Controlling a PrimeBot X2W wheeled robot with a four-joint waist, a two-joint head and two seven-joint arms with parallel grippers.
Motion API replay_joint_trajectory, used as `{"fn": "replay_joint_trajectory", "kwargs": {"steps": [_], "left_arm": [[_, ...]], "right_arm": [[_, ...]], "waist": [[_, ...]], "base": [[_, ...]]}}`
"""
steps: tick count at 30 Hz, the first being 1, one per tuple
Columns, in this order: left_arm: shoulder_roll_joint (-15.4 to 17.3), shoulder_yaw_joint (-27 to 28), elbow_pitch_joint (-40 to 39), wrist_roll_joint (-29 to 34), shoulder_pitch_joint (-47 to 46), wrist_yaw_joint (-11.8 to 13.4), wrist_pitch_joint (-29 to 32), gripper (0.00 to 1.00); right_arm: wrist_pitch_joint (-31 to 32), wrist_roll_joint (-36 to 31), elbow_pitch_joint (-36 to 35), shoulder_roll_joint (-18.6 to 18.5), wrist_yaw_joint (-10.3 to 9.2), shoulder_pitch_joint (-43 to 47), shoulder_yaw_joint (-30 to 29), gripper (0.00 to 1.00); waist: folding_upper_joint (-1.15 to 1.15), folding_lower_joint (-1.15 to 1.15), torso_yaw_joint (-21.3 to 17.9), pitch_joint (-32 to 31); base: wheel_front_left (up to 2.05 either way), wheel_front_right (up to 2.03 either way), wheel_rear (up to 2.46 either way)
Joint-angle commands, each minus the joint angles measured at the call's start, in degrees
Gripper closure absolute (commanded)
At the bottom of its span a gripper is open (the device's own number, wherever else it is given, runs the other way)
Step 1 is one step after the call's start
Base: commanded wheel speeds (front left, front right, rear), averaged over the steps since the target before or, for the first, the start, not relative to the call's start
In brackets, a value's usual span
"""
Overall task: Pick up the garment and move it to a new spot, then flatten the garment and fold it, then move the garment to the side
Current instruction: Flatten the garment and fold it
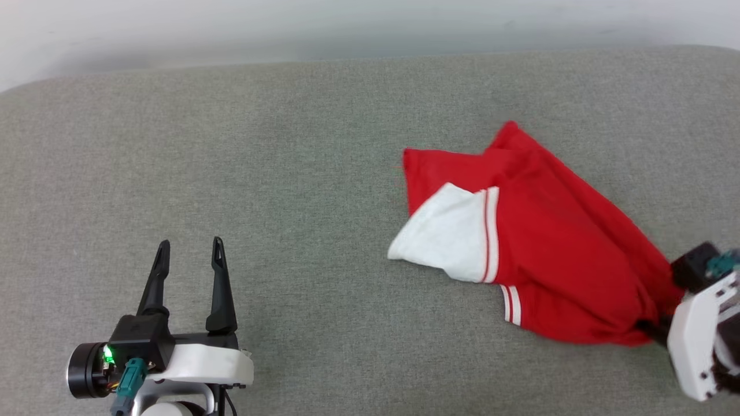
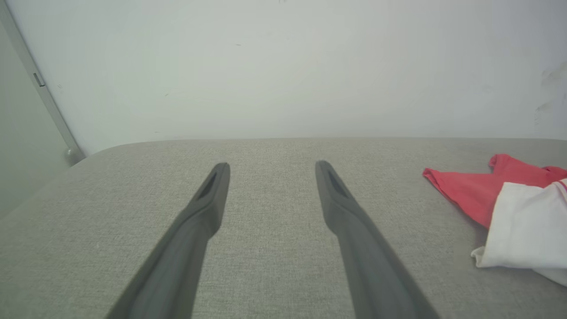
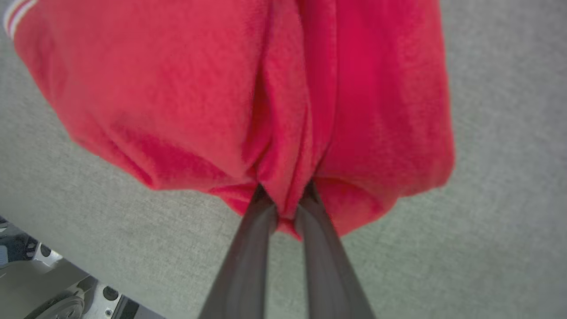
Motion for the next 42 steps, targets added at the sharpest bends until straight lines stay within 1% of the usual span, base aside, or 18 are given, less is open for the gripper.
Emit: {"fn": "replay_joint_trajectory", "kwargs": {"steps": [1, 3, 5, 6, 7, 8, 13, 16, 18, 22, 24, 27, 30, 32, 34, 37, 39, 42], "left_arm": [[-0.03, 0.06, 0.15, 0.44, 0.36, -0.14, -0.15, 0.00], [-0.03, -0.01, 0.33, 0.44, 0.31, -0.37, -0.15, 0.00], [-0.03, 0.15, 0.43, 0.52, 0.41, -0.47, -0.15, 0.00], [-0.03, 0.32, 0.48, 0.74, 0.50, -0.40, -0.15, 0.00], [-0.03, 0.45, 0.53, 0.90, 0.56, -0.51, -0.15, 0.00], [-0.02, 0.66, 0.60, 0.98, 0.58, -0.72, -0.15, 0.00], [0.39, 1.76, 0.19, 1.69, -0.77, -2.10, -0.15, 0.00], [1.19, 2.48, -0.19, 2.11, -2.17, -3.07, -0.15, 0.00], [1.65, 2.65, -0.36, 2.35, -3.35, -3.70, -0.15, 0.00], [3.25, 2.25, -1.04, 2.88, -6.94, -5.31, -0.15, 0.00], [4.38, 1.66, -0.11, 2.66, -8.73, -6.44, -0.15, 0.00], [6.56, -0.28, 1.38, 2.75, -12.74, -7.85, -0.15, 0.00], [9.16, -3.54, 2.84, 2.22, -16.90, -8.92, 1.58, 0.00], [11.11, -6.20, 3.54, 1.39, -20.18, -9.26, 4.21, 0.00], [12.90, -9.35, 4.05, -0.16, -23.35, -9.37, 7.53, 0.00], [17.04, -16.42, 4.40, -4.57, -28.05, -9.42, 14.10, 0.00], [19.74, -20.78, 3.83, -8.49, -31.93, -9.42, 18.33, 0.00], [23.62, -26.93, 3.13, -14.53, -37.17, -9.44, 25.16, 0.00]], "right_arm": [[0.27, 0.18, 1.31, 1.62, -0.02, 2.09, 0.54, 1.00], [-0.16, 0.34, 3.54, 3.09, -0.01, 3.83, 0.67, 1.00], [-2.43, -0.27, 4.68, 4.74, -0.01, 4.24, -0.27, 1.00], [-4.00, -0.53, 4.90, 5.45, -0.01, 3.98, -1.17, 0.85], [-5.80, -1.11, 5.03, 5.82, -0.01, 3.63, -2.14, 0.29], [-7.61, -2.04, 5.17, 5.93, -0.01, 3.21, -3.04, 0.00], [-15.31, -7.12, 3.52, 5.44, -0.02, 2.04, -7.50, 0.00], [-20.23, -10.04, 2.05, 5.76, -0.02, 2.94, -12.03, 0.00], [-23.26, -12.48, 1.22, 6.58, -0.02, 4.44, -15.30, 0.00], [-27.57, -18.13, -0.16, 9.73, -0.02, 7.69, -24.79, 0.00], [-28.61, -22.13, -1.00, 12.38, -0.02, 9.97, -30.90, 0.00], [-29.24, -29.30, -3.63, 17.85, -0.02, 14.60, -40.99, 0.00], [-29.28, -36.69, -9.08, 24.51, -0.02, 19.40, -51.18, 0.00], [-29.27, -41.13, -13.29, 29.07, -0.02, 23.05, -56.33, 0.00], [-29.29, -44.54, -16.98, 32.83, -0.02, 25.83, -59.80, 0.00], [-29.31, -48.07, -20.77, 37.02, -0.02, 29.00, -62.59, 0.00], [-29.30, -49.35, -22.15, 38.69, -0.02, 30.21, -63.30, 0.00], [-29.31, -51.08, -23.39, 40.11, -0.02, 30.98, -63.37, 0.00]], "waist": [[0.00, 0.00, 0.11, 0.02], [0.00, 0.00, 0.24, -0.13], [0.00, 0.00, 0.15, -0.48], [0.00, 0.00, -0.05, -0.83], [0.00, 0.00, -0.26, -1.16], [0.00, 0.00, -0.46, -1.52], [0.00, 0.00, -1.52, -3.23], [0.00, 0.00, -2.05, -3.76], [0.00, 0.00, -2.37, -4.00], [0.00, 0.00, -2.92, -4.16], [0.00, 0.00, -3.16, -4.14], [0.00, 0.00, -3.42, -4.04], [0.00, 0.00, -3.65, -3.61], [0.00, 0.00, -3.72, -3.18], [0.00, 0.00, -3.80, -2.64], [0.00, 0.00, -4.04, -1.73], [0.00, 0.00, -4.33, -0.95], [0.00, 0.00, -4.92, 0.29]], "base": [[0.00, 0.00, 0.00], [0.00, 0.00, 0.00], [0.00, 0.00, 0.00], [0.00, 0.00, 0.00], [0.00, 0.00, 0.00], [0.00, 0.00, 0.00], [0.00, 0.00, 0.00], [0.00, 0.00, 0.00], [0.00, 0.00, 0.00], [0.00, 0.00, 0.00], [0.00, 0.00, 0.00], [0.00, 0.00, 0.00], [0.00, 0.00, 0.00], [0.00, 0.00, 0.00], [0.00, 0.00, 0.00], [0.00, 0.00, 0.00], [0.00, 0.00, 0.00], [0.00, 0.00, 0.00]]}}
